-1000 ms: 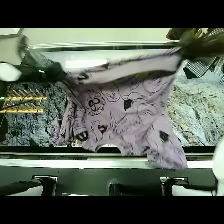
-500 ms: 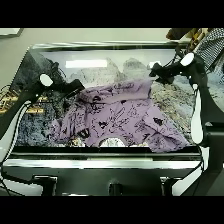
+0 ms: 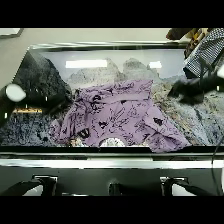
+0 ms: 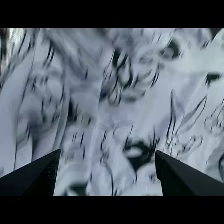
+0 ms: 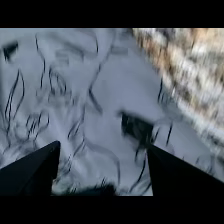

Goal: Fold the clothes and pants, and hang the long-sleeved shirts on hangers.

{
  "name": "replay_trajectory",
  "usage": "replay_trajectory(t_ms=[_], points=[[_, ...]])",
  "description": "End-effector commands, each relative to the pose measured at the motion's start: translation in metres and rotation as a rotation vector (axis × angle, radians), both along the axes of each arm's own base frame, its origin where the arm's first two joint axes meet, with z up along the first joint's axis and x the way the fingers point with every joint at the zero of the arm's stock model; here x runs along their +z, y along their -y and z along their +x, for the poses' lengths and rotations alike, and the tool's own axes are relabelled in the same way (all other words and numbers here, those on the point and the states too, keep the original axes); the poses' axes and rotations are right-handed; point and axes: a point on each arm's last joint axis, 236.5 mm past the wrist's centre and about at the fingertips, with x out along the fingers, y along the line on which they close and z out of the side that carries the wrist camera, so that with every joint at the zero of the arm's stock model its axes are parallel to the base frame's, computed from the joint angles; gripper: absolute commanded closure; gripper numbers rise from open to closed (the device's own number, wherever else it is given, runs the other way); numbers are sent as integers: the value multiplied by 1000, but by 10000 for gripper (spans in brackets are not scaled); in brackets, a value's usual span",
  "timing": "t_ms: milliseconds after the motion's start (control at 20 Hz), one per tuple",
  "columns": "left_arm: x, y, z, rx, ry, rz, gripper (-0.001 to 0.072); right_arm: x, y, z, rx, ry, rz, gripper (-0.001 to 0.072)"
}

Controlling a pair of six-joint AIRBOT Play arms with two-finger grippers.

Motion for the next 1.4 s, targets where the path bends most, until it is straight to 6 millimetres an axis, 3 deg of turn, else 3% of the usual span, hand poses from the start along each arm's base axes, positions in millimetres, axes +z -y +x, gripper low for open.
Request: replay_trajectory(t_ms=[0,150,300,400,600,900,950,1000,1150,1200,1300,1350], points=[[-36,14,-84,86,-102,-102,38,-37,-46,-84,-121,-75,203,91],[-62,30,-134,102,-177,-148,38,-75,-78,-127,-228,-104,348,91],[-82,41,-159,79,-241,-139,38,-110,-95,-147,-305,-130,447,91],[-85,47,-156,65,-217,-135,38,-128,-91,-146,-350,-114,438,92],[-91,55,-142,108,-192,-147,38,-139,-91,-127,-376,-67,465,93],[-108,64,-148,95,-250,-135,38,-182,-145,-133,-315,-165,419,95],[-108,66,-148,102,-261,-147,38,-185,-151,-134,-300,-162,405,135],[-108,68,-149,106,-267,-153,38,-187,-153,-133,-297,-151,396,224],[-108,67,-142,121,-247,-158,38,-187,-146,-119,-341,-92,377,433],[-108,67,-139,128,-236,-159,38,-187,-144,-114,-352,-74,372,545],[-108,67,-133,143,-219,-163,38,-183,-145,-110,-349,-65,377,661],[-110,68,-133,151,-228,-169,39,-179,-149,-111,-334,-71,387,661]])
